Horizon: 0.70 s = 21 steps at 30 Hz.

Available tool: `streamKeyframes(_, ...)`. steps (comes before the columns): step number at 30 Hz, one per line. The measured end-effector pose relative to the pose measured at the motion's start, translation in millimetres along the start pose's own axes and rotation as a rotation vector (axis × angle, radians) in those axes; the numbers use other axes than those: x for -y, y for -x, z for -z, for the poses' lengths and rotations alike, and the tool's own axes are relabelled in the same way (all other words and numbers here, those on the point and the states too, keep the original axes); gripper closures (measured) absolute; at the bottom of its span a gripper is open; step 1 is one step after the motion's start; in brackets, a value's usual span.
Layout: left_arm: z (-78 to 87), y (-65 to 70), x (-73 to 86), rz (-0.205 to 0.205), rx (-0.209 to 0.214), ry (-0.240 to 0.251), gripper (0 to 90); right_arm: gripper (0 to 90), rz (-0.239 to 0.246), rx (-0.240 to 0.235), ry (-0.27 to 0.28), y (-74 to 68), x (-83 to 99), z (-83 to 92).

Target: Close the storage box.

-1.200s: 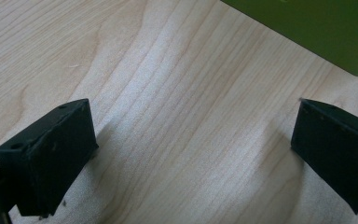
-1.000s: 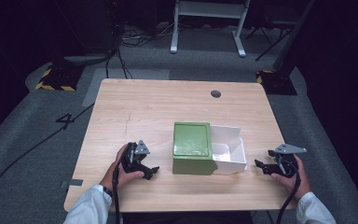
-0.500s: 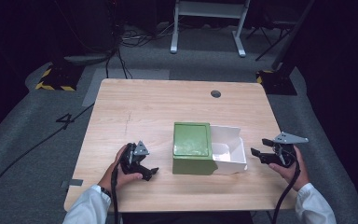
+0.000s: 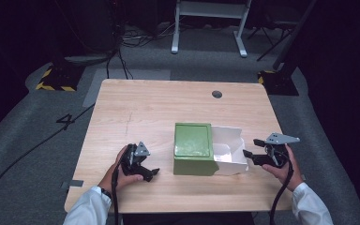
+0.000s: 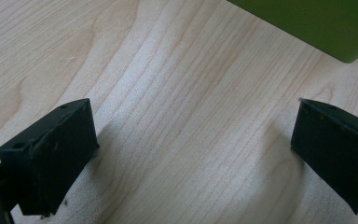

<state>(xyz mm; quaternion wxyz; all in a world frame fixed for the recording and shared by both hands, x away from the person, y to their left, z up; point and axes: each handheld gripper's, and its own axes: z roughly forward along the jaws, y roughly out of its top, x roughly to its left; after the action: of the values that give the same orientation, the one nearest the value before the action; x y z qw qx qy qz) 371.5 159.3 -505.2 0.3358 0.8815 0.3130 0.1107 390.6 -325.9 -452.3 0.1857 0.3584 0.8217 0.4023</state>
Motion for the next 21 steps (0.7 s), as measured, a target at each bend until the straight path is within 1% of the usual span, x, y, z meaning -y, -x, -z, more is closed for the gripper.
streamKeyframes(2, -0.1, 0.0, 0.0, 0.0, 0.0, 0.001, 0.4, 30.0, -0.005, -0.003, -0.006, -0.6, 0.5, -1.5)
streamKeyframes(3, -0.1, 0.0, 0.0, 0.0, 0.0, 0.001, 0.4, 30.0, -0.002, 0.005, -0.025, -1.9, 2.0, -5.7)
streamKeyframes(7, 0.0, 0.0, 0.0, 0.0, 0.0, 0.001, 0.5, 31.8, 0.0, -0.018, -0.035, -4.0, 4.3, -11.4)
streamKeyframes(9, 0.0, 0.0, 0.0, 0.0, 0.0, 0.0, 0.4, 34.3, 0.005, -0.035, -0.046, -5.4, 5.2, -15.0)
streamKeyframes(10, 0.0, 0.0, 0.0, -0.001, 0.0, 0.001, 0.4, 39.1, 0.004, -0.056, -0.054, -6.5, 6.5, -18.2)
streamKeyframes(11, 0.0, 0.0, 0.0, 0.0, 0.0, 0.0, 0.4, 40.5, 0.006, -0.064, -0.058, -7.4, 7.2, -19.6)
streamKeyframes(12, 0.0, 0.0, 0.0, 0.0, 0.0, 0.0, 0.4, 40.5, 0.006, -0.064, -0.058, -7.4, 7.2, -19.6)
streamKeyframes(13, 0.1, 0.0, 0.0, 0.0, -0.001, -0.001, 0.4, 40.6, 0.01, -0.06, -0.073, -9.5, 8.2, -22.8)
streamKeyframes(14, 0.0, 0.0, 0.0, -0.001, 0.0, 0.001, 0.5, 40.7, 0.01, -0.059, -0.078, -10.3, 8.9, -24.2)
streamKeyframes(15, -0.1, 0.0, 0.0, 0.0, 0.0, 0.001, 0.5, 40.9, 0.003, -0.061, -0.079, -10.6, 9.5, -25.0)
streamKeyframes(18, 0.0, 0.0, 0.0, -0.001, 0.0, 0.001, 0.4, 41.5, -0.014, -0.066, -0.074, -9.9, 10.3, -25.9)
streamKeyframes(21, 0.0, 0.0, 0.0, -0.001, 0.0, 0.001, 0.4, 42.8, -0.014, -0.058, -0.07, -11.0, 9.8, -26.1)
